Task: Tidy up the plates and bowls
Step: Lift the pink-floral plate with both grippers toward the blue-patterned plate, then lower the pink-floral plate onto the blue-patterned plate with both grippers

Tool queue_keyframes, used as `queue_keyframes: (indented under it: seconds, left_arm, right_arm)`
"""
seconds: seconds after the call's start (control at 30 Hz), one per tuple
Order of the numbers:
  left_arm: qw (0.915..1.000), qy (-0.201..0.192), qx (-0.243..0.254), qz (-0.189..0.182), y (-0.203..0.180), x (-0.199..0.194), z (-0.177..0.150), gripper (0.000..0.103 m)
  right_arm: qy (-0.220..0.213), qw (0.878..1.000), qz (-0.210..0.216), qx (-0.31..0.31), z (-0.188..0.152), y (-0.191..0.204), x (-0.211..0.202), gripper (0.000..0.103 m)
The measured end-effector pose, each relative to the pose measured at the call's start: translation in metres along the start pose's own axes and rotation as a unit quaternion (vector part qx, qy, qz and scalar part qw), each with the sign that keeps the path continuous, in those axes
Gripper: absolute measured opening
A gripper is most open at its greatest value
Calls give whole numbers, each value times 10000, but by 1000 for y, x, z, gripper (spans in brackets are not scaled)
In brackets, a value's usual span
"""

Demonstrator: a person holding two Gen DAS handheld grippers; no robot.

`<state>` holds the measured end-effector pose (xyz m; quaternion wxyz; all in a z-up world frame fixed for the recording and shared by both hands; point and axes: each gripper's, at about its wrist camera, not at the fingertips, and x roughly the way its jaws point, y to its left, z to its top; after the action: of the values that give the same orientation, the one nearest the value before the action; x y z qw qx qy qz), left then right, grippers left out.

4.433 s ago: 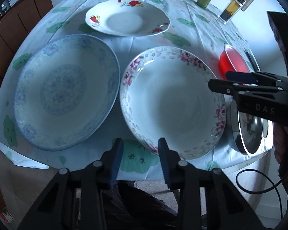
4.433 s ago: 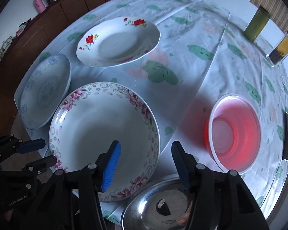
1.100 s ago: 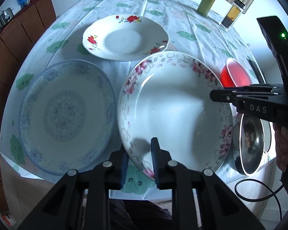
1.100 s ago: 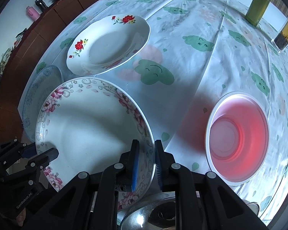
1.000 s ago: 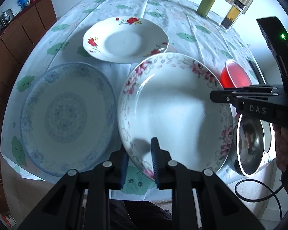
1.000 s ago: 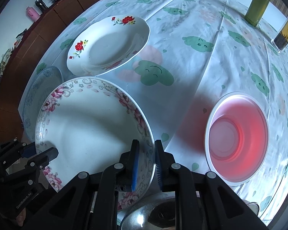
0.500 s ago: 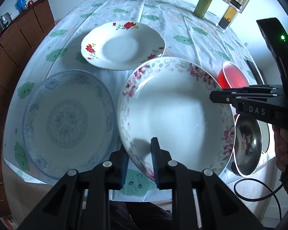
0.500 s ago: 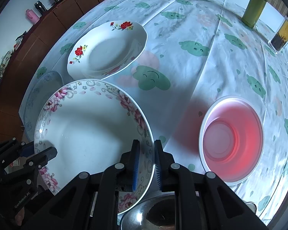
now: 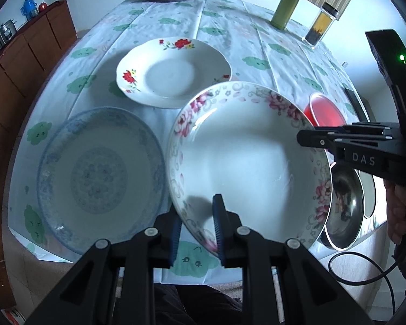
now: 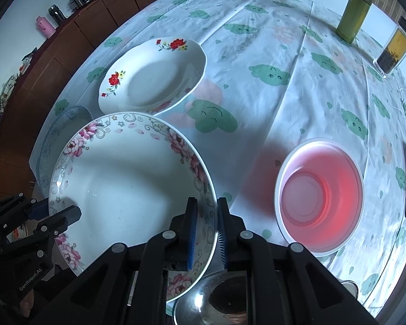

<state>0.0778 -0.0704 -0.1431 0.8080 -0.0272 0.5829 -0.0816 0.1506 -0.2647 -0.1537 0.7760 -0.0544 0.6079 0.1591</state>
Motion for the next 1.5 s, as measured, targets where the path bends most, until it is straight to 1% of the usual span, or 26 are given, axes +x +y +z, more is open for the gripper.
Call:
queue_keyframes:
  seconds: [0.27, 0.63, 1.23, 1.5]
  left_arm:
    - [9999, -58, -73, 65, 16, -9, 5, 19]
    - [9998, -30, -158, 149, 40, -12, 9, 19]
    - [9987, -21, -440, 240, 96, -15, 13, 19]
    - [9985, 9, -485, 267, 114, -16, 13, 19]
  right_arm:
    - [-54, 10000, 58, -54, 6, 13, -2, 16]
    - [-65, 9998, 117, -164, 22, 38, 4, 16]
    - [5, 9992, 197, -346, 46, 87, 19, 16]
    - [50, 9990, 195, -395, 53, 104, 24, 16]
